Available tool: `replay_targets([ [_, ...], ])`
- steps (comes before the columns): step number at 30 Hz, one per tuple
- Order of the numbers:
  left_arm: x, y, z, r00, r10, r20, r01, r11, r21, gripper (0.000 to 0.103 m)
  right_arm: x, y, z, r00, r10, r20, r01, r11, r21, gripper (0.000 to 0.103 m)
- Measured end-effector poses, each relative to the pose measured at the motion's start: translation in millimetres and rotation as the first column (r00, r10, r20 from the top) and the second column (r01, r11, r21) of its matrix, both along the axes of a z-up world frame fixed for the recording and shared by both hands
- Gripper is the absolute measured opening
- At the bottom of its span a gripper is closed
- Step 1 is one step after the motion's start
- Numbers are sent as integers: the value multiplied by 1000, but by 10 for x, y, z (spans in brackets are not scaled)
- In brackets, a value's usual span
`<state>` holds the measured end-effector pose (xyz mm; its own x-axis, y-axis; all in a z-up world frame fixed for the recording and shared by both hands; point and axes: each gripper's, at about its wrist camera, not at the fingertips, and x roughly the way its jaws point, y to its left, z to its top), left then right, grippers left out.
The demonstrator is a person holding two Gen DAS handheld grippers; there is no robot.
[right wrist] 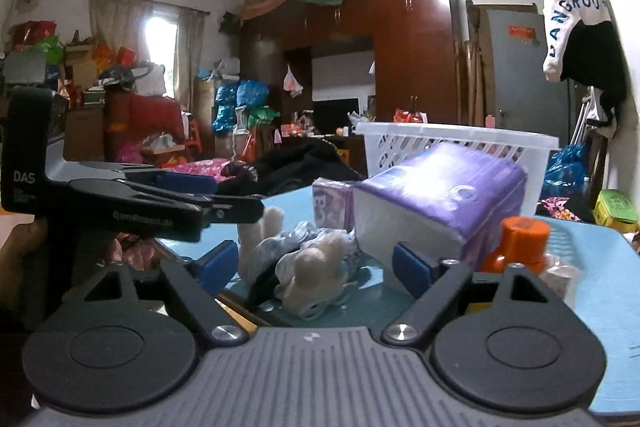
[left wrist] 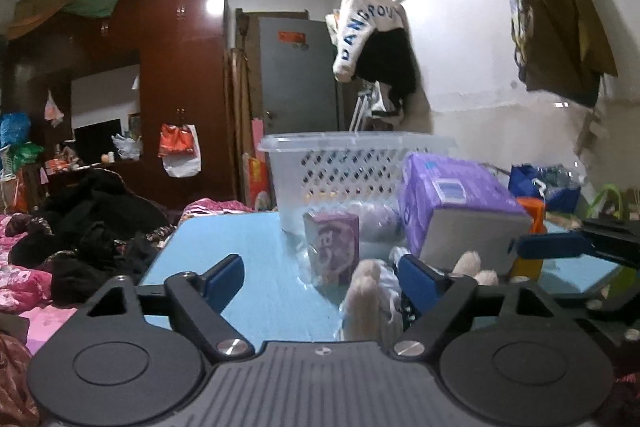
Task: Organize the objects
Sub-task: 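Close the left tool on the white fuzzy scrunchies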
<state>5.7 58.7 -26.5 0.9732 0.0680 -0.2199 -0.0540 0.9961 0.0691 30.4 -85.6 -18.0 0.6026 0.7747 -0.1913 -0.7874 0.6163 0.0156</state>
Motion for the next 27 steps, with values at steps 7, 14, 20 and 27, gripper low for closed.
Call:
replay_targets([
  [7,58,20,-128,999,-27,-31,27,1000,-9,57,79,-48,-47,997,-1,-75,2,1000,8,61],
  [14,90,6,-169,995,-73,-63,71,997,-24,23,85,-50,-85,995,12,-96,-12,1000,-4,28],
  [20,49,-91,-164,995,-77,-71,78,997,19,19,59,-61,-76,997,2,-75,-3,1000,-20,23],
  [27,-134,-179,-72,995,-98,-28,99,995,33,18,-44,-127,68,999,35,3,-35,999,-1,14],
])
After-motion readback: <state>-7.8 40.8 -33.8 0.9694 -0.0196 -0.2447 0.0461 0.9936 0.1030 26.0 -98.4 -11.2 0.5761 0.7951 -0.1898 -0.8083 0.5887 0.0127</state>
